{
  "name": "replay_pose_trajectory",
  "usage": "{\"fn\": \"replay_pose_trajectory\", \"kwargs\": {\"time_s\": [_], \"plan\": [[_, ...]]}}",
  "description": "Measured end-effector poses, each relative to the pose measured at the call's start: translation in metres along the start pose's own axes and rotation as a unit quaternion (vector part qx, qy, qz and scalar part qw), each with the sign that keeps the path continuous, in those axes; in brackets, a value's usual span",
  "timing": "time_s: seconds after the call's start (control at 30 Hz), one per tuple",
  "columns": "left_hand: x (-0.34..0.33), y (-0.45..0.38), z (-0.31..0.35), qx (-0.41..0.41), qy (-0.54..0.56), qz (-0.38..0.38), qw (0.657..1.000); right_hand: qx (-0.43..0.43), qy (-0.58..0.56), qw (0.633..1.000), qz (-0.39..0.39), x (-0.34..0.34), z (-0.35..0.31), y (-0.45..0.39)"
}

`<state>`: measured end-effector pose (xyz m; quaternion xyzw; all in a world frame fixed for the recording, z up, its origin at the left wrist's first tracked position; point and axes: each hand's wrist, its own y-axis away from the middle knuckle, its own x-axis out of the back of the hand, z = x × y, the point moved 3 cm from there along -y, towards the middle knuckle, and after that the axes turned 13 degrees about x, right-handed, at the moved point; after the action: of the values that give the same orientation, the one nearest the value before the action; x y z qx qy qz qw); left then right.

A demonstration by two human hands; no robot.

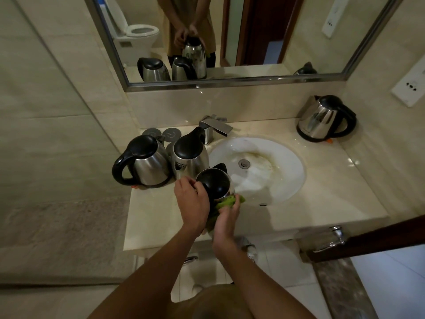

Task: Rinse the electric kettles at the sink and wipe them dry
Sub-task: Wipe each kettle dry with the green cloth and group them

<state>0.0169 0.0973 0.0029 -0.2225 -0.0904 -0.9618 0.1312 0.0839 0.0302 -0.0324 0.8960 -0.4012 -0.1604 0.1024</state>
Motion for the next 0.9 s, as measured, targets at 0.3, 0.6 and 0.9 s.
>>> {"fn": "replay_pose_trajectory", "kwargs": {"time_s": [0.3, 0.6, 0.9], "plan": [[-0.001, -0.003, -0.004, -0.005, -0.002, -0.004, 1.0, 0.121, 0.149, 0.978, -0.077, 0.0, 0.019, 0.013], [0.009, 0.023, -0.057, 0.134, 0.088, -0.088, 0.983, 0.049, 0.16, 0.984, -0.068, 0.011, 0.026, 0.01], [0.008, 0.033, -0.08, 0.178, 0.119, -0.121, 0.969, -0.059, 0.172, 0.981, -0.074, 0.031, 0.041, -0.001]]}}
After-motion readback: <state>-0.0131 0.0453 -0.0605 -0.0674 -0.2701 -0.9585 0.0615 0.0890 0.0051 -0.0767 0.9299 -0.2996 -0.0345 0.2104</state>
